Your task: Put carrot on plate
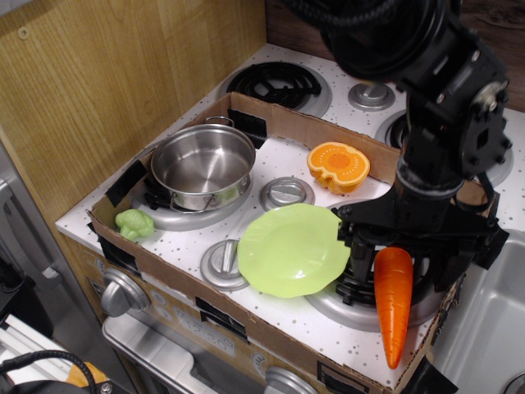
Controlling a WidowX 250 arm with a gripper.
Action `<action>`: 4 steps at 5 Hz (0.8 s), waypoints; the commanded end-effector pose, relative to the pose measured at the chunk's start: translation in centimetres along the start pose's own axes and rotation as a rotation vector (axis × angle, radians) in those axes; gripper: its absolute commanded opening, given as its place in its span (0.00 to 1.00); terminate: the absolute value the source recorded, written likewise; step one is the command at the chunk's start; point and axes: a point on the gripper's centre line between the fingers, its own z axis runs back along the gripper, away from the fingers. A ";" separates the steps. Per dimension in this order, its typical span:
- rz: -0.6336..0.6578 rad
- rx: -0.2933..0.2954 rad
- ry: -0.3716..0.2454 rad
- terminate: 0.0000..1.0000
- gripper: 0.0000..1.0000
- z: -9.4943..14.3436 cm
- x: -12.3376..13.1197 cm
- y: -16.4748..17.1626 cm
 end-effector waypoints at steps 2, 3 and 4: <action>-0.005 0.037 -0.015 0.00 0.00 0.2 0.7 -0.5; 0.019 0.050 0.014 0.00 0.00 1.8 0.6 -0.8; 0.020 0.078 0.009 0.00 0.00 3.1 0.5 -1.1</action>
